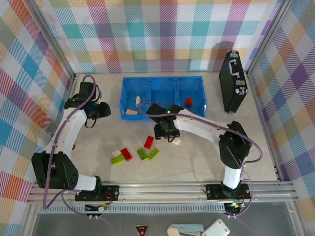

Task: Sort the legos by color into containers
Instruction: Pick up the lego from the center of the table.

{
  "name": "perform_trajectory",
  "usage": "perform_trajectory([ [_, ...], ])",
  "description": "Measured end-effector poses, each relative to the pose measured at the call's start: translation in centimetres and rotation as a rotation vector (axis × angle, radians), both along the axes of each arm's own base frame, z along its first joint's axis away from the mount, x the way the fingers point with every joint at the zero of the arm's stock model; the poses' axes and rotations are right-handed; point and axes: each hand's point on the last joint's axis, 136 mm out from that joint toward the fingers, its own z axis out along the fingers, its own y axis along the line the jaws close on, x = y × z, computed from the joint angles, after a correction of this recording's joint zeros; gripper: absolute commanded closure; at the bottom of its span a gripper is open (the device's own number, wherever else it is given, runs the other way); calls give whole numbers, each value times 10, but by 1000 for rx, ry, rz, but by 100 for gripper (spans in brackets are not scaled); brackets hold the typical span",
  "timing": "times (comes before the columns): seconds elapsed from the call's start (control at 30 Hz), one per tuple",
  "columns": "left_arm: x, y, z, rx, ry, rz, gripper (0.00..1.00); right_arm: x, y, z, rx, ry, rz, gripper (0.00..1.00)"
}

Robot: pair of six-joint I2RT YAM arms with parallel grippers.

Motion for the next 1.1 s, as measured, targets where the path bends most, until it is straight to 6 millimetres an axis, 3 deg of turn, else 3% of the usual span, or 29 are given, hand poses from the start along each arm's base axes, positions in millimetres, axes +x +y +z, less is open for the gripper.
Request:
perform_trajectory([
  [0.17,-20,10,-13,-1,24,20,62,2,31,-10,3,6,31,33],
  [0.3,-28,8,-26,-9,50,13,62,0,40,-16,3,11,26,33],
  [1.1,-17,10,-25,-1,-3,-2,63,-12,74,-44,41,2,-274,37],
])
